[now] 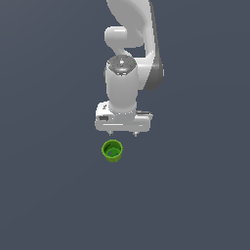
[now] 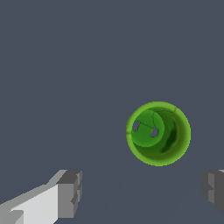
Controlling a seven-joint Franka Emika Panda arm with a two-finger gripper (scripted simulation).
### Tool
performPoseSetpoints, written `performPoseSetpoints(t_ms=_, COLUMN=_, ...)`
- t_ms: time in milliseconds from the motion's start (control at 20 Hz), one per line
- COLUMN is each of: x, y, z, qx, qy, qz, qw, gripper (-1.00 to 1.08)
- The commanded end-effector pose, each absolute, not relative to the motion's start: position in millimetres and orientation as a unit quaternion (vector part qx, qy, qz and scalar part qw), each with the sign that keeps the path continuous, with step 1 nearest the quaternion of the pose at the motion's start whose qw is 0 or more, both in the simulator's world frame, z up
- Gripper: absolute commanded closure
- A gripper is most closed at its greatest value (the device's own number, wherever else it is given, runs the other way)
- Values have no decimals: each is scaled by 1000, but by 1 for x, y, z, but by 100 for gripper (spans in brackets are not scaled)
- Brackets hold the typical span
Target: Pick up the object and move it to a goal position.
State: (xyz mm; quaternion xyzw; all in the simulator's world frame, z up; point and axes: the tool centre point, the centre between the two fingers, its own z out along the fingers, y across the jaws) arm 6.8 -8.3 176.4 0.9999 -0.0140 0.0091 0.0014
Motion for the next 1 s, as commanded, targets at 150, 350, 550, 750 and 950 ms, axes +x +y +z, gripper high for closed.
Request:
performPoseSetpoints(t_ms=150, x=8, y=-10, z=179, qx=1000, qy=-11, qz=12, qw=4, gripper=-20)
performPoseSetpoints(t_ms=350, x=10, y=-14, z=183, qx=1000, qy=-5, qz=17, qw=10, gripper=-20)
performPoseSetpoints(t_ms=550, x=10, y=-14, z=183, qx=1000, qy=-3, qz=17, qw=9, gripper=-20)
performPoseSetpoints(t_ms=750, x=11, y=-15, z=182, qx=1000, qy=9, qz=16, qw=10, gripper=-20)
performPoseSetpoints(t_ms=950, x=13, y=-16, z=179, qx=999, qy=33, qz=13, qw=12, gripper=-20)
